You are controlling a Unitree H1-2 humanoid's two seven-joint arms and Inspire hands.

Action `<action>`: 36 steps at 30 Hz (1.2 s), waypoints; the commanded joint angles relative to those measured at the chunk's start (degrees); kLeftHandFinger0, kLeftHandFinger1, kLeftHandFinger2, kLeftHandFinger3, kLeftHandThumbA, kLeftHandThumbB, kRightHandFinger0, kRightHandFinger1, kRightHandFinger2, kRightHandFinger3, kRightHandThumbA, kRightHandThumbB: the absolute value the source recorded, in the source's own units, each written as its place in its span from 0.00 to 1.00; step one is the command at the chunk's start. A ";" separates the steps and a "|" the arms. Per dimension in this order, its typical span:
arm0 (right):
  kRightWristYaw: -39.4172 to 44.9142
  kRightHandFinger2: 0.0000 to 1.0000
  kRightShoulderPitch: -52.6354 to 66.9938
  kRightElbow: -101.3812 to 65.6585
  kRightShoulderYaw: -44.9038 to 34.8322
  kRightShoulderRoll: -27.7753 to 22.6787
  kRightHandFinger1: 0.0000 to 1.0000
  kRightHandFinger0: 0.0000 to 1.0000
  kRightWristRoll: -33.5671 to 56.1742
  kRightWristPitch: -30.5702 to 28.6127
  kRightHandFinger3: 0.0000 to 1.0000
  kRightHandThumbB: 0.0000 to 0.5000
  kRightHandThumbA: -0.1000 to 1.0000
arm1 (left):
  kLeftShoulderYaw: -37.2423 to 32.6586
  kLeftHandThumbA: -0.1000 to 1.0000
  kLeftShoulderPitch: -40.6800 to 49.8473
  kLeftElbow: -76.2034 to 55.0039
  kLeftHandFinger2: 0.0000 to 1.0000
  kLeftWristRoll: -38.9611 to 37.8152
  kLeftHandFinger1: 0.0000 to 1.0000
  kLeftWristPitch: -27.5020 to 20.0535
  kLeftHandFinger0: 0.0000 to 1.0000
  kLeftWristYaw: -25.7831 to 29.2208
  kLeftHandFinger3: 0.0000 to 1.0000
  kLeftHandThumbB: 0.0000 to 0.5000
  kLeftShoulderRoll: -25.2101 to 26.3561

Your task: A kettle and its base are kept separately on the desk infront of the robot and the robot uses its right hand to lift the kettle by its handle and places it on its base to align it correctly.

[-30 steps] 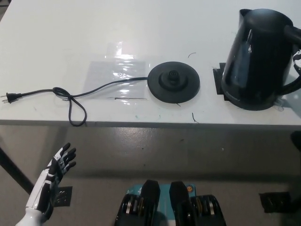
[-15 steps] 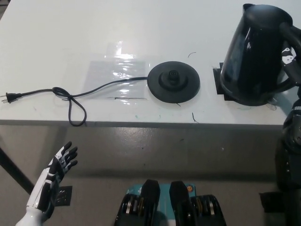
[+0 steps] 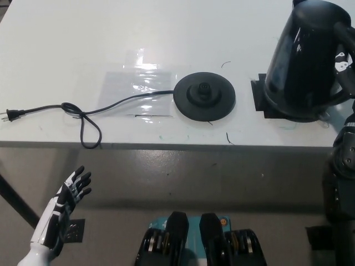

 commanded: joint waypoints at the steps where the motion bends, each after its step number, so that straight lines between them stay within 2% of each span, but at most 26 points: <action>1: -5.42 0.58 -4.10 -4.01 1.97 -2.15 0.09 0.00 -7.75 -8.78 0.69 0.25 0.00 | 0.58 1.00 -0.49 -0.53 1.00 -1.05 1.00 -2.02 1.00 -0.74 1.00 0.40 1.11; 4: -7.40 0.59 -4.20 -6.19 3.85 -2.02 0.09 0.00 -9.76 -9.72 0.70 0.18 0.00 | 0.48 1.00 -0.41 -0.66 1.00 -1.13 1.00 -1.74 1.00 -0.79 1.00 0.40 1.02; 8: -11.90 0.57 -4.97 -7.73 5.90 -1.94 0.07 0.00 -15.33 -9.72 0.73 0.15 0.00 | 0.23 1.00 -0.47 -0.58 1.00 -0.96 1.00 -1.55 1.00 -0.86 1.00 0.43 0.92; 14: -16.09 0.58 -6.55 -7.67 8.84 -1.51 0.05 0.00 -19.42 -9.72 0.73 0.16 0.00 | 0.19 1.00 -0.31 -0.69 1.00 -0.99 1.00 -1.57 1.00 -1.01 1.00 0.40 1.05; 16: -17.12 0.55 -7.14 -7.27 9.73 -1.01 0.03 0.00 -20.64 -9.72 0.70 0.16 0.00 | 0.22 1.00 -0.37 -0.37 1.00 -1.00 1.00 -2.02 1.00 -1.12 1.00 0.39 1.18; 19: -18.07 0.52 -7.82 -7.11 10.79 -0.15 0.00 0.00 -21.04 -9.72 0.67 0.16 0.00 | 0.24 1.00 -0.43 -0.47 1.00 -1.01 1.00 -1.86 1.00 -1.13 1.00 0.41 1.25; 23: -18.95 0.53 -8.43 -5.82 11.79 0.68 0.01 0.00 -21.30 -9.72 0.66 0.14 0.00 | 0.30 1.00 -0.52 -0.36 1.00 -0.88 1.00 -1.75 1.00 -1.02 1.00 0.43 1.29; 24: -19.04 0.51 -8.46 -5.73 11.94 0.70 0.01 0.00 -21.23 -9.72 0.65 0.20 0.00 | 0.26 1.00 -0.51 -0.41 1.00 -0.92 1.00 -1.69 1.00 -1.04 1.00 0.43 1.24; 25: -19.18 0.51 -8.67 -5.40 12.73 0.85 0.00 0.00 -20.18 -9.72 0.65 0.15 0.00 | 0.20 1.00 -0.43 -0.64 1.00 -0.90 1.00 -1.61 1.00 -1.04 1.00 0.41 1.20; 30: -20.85 0.57 -10.07 -3.06 16.12 1.47 0.03 0.00 -16.27 -9.72 0.71 0.15 0.00 | 0.07 1.00 -0.48 -0.48 1.00 -0.52 1.00 -1.99 1.00 -1.11 1.00 0.44 1.35; 36: -20.87 0.64 -11.76 -1.38 18.29 3.53 0.09 0.00 -12.93 -9.72 0.81 0.14 0.00 | 0.01 1.00 -0.42 -0.74 1.00 -0.61 1.00 -1.46 1.00 -1.22 1.00 0.40 1.25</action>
